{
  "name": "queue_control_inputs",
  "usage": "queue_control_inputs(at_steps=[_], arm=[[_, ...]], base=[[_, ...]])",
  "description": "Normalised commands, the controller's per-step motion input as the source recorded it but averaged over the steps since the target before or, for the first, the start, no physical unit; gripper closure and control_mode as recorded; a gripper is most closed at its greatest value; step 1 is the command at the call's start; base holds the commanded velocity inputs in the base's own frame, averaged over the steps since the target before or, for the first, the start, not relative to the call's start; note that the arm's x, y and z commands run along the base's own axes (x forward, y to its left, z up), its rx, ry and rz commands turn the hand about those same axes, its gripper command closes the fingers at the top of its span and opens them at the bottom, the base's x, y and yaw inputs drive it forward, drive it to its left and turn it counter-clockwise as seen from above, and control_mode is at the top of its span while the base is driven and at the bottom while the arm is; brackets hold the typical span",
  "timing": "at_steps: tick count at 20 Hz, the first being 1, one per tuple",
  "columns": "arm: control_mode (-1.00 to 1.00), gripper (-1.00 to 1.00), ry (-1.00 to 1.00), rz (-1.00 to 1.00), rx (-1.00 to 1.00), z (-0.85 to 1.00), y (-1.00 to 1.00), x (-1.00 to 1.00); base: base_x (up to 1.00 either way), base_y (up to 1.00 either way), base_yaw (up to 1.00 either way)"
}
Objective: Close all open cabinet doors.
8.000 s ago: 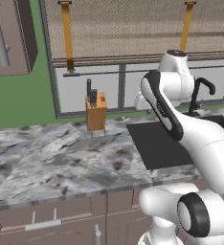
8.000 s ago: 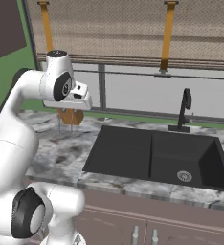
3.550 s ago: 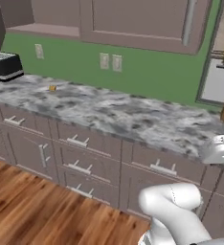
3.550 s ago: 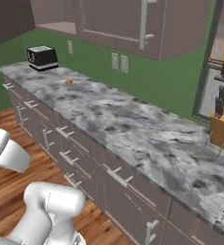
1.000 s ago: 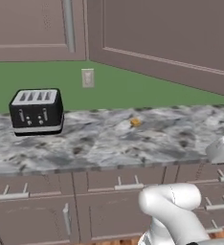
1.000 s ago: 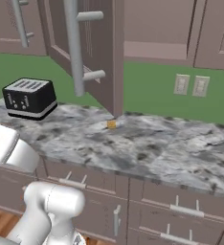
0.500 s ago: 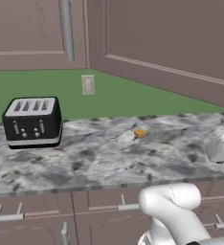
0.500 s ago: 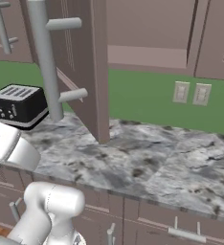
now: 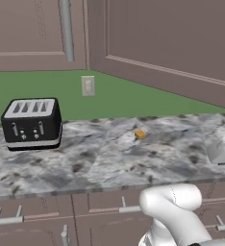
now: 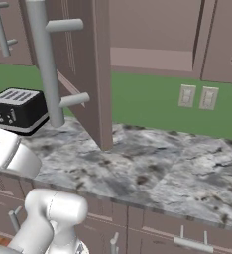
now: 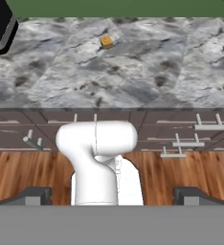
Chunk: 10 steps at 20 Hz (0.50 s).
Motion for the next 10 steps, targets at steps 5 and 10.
queue_control_inputs(at_steps=[5, 10], arm=[[-1.0, -1.0, -0.02, -0.01, 0.0, -0.01, 0.02, -0.01], [-1.0, -1.0, -0.35, -0.09, -0.08, 0.24, 0.62, -0.28]], base=[[0.03, 0.0, 0.0], [0.0, 0.0, 0.0]])
